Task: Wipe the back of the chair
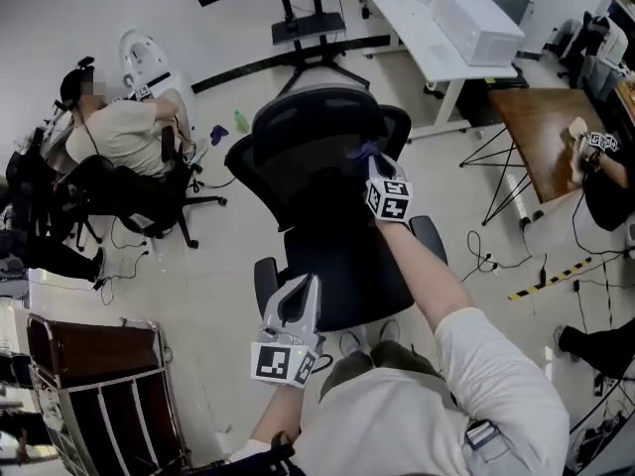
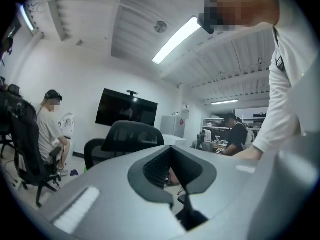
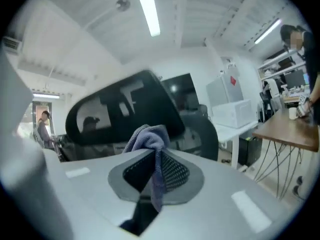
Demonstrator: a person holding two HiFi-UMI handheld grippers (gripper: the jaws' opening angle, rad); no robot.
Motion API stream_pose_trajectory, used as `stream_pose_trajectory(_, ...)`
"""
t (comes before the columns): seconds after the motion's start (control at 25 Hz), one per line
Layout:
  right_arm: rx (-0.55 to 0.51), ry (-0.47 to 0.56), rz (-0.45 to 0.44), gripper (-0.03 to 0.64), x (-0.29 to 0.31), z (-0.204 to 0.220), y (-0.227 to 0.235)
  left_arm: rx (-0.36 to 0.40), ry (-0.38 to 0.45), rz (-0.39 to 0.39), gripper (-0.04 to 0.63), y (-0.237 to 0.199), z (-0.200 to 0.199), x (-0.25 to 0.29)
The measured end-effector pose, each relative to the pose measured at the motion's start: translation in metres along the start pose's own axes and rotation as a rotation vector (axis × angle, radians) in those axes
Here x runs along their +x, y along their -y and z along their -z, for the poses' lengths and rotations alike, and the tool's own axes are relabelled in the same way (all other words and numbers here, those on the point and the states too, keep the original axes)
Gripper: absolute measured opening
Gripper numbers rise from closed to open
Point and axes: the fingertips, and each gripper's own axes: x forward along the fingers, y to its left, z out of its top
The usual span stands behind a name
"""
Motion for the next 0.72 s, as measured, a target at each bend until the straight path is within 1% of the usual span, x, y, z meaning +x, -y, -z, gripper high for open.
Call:
stream_pose_trajectory(0.08,-0.031,0.179,-0.04,0.035,-0.082,-0.057,-0.043,0.036,0.079,-0.003,0.107,0.012,-0.004,-0.063)
stream_pose_trajectory(0.12,-0.057,0.273,-0.071,0.035,-0.123,-0.085,-0.064,0.055,0.12,-0.004,0.107,0.016,-0.004,-0.085)
stream_pose_trajectory(0.16,-0.086,0.358,-0.104,0.035,-0.166,-0.107,-0.082,0.076,0.159,-0.005,0.107,0.019,-0.001,-0.101)
stream_pose_trajectory(0.2,-0.117,0.421,-0.135,0.035,-0.213,-0.118,-0.097,0.095,0.186,-0.008,0.107,0.023,0.005,-0.117)
stream_pose_trajectory(0.24,-0.145,0.462,-0.161,0.035,-0.265,-0.115,-0.108,0.109,0.199,-0.013,0.107,0.029,0.016,-0.134)
stream_pose_trajectory(0.32,-0.183,0.552,-0.203,0.035,-0.368,-0.092,-0.122,0.124,0.202,-0.025,0.107,0.038,0.044,-0.165)
stream_pose_trajectory(0.4,-0.197,0.654,-0.236,0.035,-0.448,-0.07,-0.135,0.135,0.214,-0.025,0.107,0.04,0.064,-0.185)
stream_pose_trajectory(0.44,-0.204,0.678,-0.244,0.035,-0.477,-0.061,-0.14,0.138,0.224,-0.018,0.107,0.04,0.07,-0.193)
stream_pose_trajectory(0.52,-0.217,0.689,-0.254,0.035,-0.516,-0.044,-0.152,0.134,0.233,-0.007,0.107,0.04,0.078,-0.208)
stream_pose_trajectory(0.6,-0.232,0.686,-0.282,0.037,-0.536,-0.03,-0.166,0.119,0.224,-0.01,0.107,0.039,0.087,-0.222)
stream_pose_trajectory(0.72,-0.258,0.654,-0.313,0.037,-0.549,-0.009,-0.181,0.105,0.217,0.001,0.107,0.045,0.094,-0.236)
